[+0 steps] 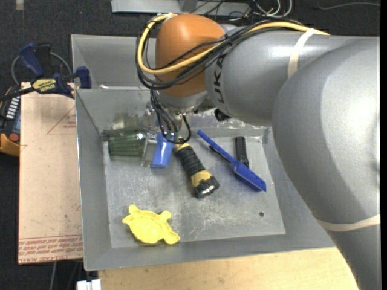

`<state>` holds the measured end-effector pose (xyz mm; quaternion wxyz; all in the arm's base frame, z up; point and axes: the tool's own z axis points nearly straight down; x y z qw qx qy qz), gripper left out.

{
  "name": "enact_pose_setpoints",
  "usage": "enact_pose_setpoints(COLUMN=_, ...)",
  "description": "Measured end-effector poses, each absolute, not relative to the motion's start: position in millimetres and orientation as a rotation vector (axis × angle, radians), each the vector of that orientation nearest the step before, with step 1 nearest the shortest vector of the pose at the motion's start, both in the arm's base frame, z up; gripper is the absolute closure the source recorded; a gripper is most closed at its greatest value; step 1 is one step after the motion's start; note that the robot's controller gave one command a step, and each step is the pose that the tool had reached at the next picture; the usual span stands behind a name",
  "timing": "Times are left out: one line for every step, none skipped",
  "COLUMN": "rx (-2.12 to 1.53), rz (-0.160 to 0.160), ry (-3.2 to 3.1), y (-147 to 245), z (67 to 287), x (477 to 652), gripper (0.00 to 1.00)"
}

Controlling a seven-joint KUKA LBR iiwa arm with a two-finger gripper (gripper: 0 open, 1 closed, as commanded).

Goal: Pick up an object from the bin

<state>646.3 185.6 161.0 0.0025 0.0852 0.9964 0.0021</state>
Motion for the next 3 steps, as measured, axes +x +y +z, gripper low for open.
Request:
enact_pose_setpoints(rx=-0.287, rz=0.004, ry=3.120, y=128.6, z=129.6, x=655.8, gripper=0.00)
enact_pose_setpoints(rx=0.820, rz=0.015, ry=3.023, y=182.5, z=75.6, x=633.5, gripper=0.00)
enact_pose_setpoints(rx=-0.235, rz=0.014, ry=3.109, y=146.7, z=77.0, x=654.1, gripper=1.00)
